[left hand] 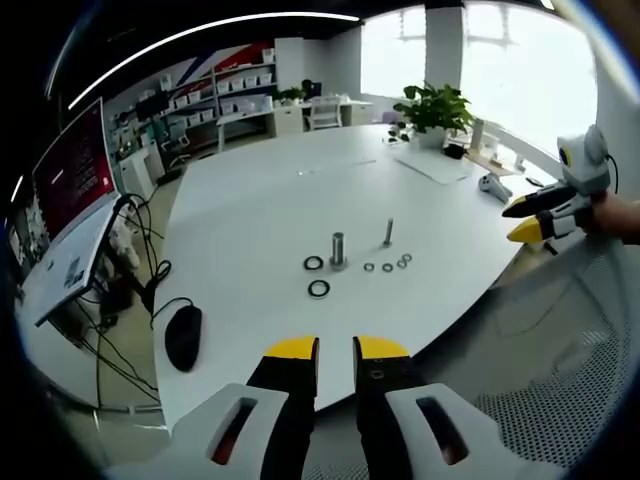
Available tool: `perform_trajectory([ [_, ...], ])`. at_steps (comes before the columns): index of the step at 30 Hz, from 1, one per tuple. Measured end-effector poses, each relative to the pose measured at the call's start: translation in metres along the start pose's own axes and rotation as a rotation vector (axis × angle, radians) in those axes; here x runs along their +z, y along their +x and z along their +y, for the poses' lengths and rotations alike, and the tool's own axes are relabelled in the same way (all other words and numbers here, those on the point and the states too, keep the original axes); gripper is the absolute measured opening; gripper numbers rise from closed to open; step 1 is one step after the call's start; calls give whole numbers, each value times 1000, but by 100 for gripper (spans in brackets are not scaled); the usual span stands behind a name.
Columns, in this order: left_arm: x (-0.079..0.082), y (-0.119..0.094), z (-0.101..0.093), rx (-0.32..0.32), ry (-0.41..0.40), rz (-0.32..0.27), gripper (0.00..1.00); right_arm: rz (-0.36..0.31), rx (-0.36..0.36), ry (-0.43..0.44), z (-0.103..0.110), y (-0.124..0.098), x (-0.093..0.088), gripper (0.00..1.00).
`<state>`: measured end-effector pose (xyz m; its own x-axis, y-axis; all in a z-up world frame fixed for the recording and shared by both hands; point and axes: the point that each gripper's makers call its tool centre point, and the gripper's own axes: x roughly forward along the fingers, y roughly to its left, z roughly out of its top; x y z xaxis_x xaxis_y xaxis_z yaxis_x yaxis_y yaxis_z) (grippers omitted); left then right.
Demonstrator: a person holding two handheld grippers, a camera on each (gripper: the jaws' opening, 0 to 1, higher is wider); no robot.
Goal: Place the washer onto the threaded stud by aligning its center hole with the stud, sliding it down to the base, and recovering from edge contact or off-axis alignment until the washer reaches the visible bottom stop.
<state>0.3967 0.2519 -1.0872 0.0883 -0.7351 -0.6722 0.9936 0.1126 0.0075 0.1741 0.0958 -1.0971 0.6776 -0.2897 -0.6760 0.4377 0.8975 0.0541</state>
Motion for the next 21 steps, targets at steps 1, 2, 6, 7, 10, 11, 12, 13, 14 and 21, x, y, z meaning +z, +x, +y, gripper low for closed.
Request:
perform_trajectory([
  [1,0,0,1,4,0,2,11,3,7,-1,2,0,0,44],
  [2,0,0,1,9,-2,6,11,6,14,-1,3,1,-1,44],
  [6,-2,0,7,37,-1,21,11,-33,34,13,8,-4,9,44],
  [7,-4,-1,10,45,-14,23,11,-37,35,14,8,-5,9,44],
  [10,-7,-1,9,52,-16,40,11,-31,39,11,10,-2,7,44],
  [11,-7,-1,8,51,-10,43,11,-24,45,14,12,-3,6,44],
  [12,-6,-1,6,47,-2,44,11,-22,47,13,12,-4,5,44],
  [13,-5,-1,6,45,0,40,11,-23,52,11,13,-4,6,44],
  [14,-4,-2,5,45,2,34,11,-26,54,13,12,-5,6,44],
  [21,-2,-2,11,69,-29,31,11,-17,79,25,17,-2,7,45],
])
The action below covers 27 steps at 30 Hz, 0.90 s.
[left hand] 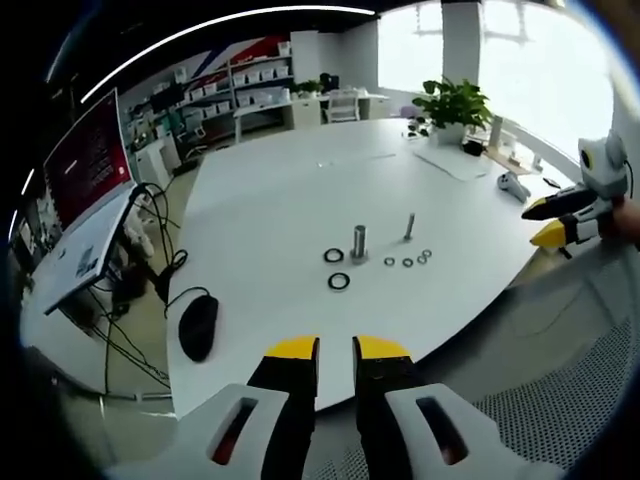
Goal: Place the washer onto the threaded stud by aligning its center hole with the stud, sliding it down to the base, and recovering from edge contact or off-axis alignment until the washer reaches the visible bottom stop.
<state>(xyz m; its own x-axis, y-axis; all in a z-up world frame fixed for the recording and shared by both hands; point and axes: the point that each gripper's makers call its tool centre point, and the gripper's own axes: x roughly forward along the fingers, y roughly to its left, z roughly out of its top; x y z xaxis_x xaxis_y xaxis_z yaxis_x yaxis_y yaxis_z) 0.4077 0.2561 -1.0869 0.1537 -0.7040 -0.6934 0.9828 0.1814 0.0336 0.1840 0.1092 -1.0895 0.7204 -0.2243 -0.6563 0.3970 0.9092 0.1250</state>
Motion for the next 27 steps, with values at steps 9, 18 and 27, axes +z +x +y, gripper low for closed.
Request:
perform_trajectory([
  [9,0,3,-4,-29,-12,13,11,20,5,-14,0,1,-2,45],
  [18,-13,9,-6,-48,-1,98,12,25,4,-10,-3,0,-3,45],
  [27,-29,19,-4,-106,-148,240,17,21,-2,-7,-7,1,-2,45],
])
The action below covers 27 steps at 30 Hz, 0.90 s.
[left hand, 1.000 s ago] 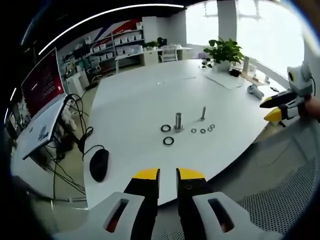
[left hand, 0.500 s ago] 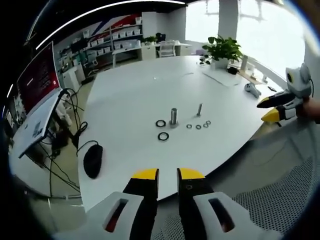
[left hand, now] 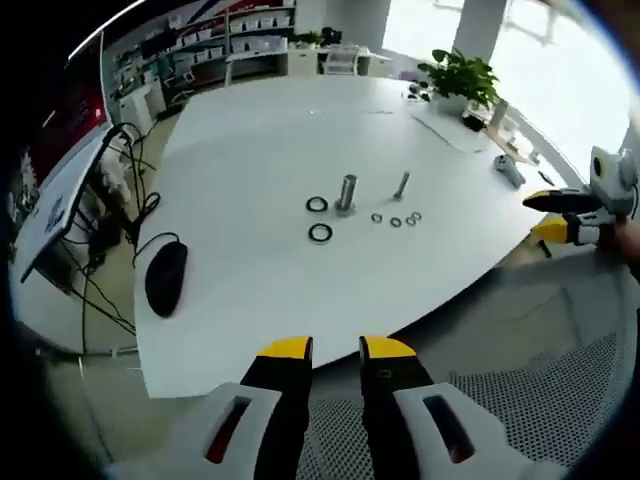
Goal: Place the washer onto the threaded stud by aligning its center hole with the stud, sliding it down to the base, and recovering from edge contact or off-axis alignment until the washer reaches the visible bottom stop.
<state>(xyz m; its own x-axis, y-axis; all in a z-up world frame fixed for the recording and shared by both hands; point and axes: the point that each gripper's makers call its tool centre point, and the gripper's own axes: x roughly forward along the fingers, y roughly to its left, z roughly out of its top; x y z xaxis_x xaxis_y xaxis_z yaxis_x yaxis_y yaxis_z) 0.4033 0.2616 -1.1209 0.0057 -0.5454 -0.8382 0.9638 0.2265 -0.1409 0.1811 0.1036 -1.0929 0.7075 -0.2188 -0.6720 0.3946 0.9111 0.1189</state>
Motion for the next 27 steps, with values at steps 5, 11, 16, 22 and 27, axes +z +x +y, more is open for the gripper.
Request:
perform_trajectory([
  [5,6,9,12,-9,-41,24,21,-6,0,7,-1,1,0,45],
  [11,20,39,7,-33,16,89,24,-9,0,17,-2,1,1,45],
  [16,38,52,-1,-28,33,94,24,-5,11,9,0,1,0,44],
  [22,51,79,4,-8,152,166,25,-3,10,2,0,3,-1,44],
  [27,58,106,13,-14,156,206,27,-9,6,10,-2,2,0,44],
])
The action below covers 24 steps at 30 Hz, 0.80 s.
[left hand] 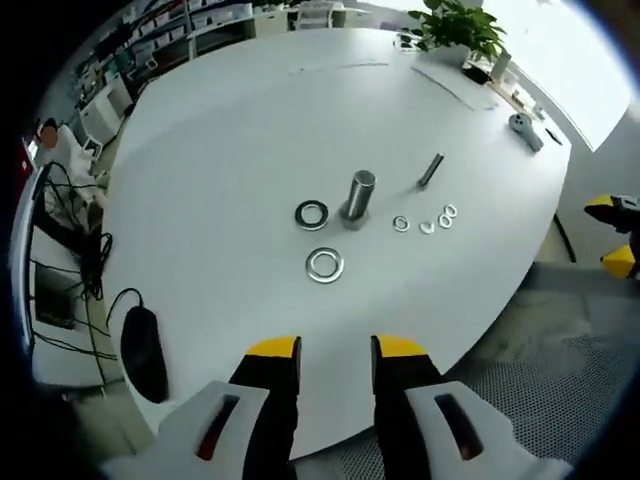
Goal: Place the washer onto the threaded stud by aligning its center hole with the stud, sliding it down to the base, and recovering from edge contact or off-axis alignment until the washer reaches the visible bottom stop.
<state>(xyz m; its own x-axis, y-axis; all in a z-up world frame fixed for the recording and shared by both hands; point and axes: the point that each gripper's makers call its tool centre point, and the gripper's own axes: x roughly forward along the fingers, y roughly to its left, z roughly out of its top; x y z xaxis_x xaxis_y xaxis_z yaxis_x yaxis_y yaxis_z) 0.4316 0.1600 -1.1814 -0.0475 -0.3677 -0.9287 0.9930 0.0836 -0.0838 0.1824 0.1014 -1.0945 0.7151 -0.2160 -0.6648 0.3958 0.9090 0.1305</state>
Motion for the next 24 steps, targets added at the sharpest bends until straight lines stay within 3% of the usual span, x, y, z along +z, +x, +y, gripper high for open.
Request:
perform_trajectory([
  [7,2,25,2,-23,4,75,29,0,-1,3,-1,0,1,44],
  [11,0,24,-3,-8,40,107,29,6,3,0,0,0,0,44],
  [18,15,45,5,6,38,131,30,-2,1,12,-1,0,1,43],
  [21,23,64,9,15,65,148,30,0,2,11,-1,0,1,43],
  [24,25,69,8,25,108,167,30,3,0,7,-1,0,0,43],
])
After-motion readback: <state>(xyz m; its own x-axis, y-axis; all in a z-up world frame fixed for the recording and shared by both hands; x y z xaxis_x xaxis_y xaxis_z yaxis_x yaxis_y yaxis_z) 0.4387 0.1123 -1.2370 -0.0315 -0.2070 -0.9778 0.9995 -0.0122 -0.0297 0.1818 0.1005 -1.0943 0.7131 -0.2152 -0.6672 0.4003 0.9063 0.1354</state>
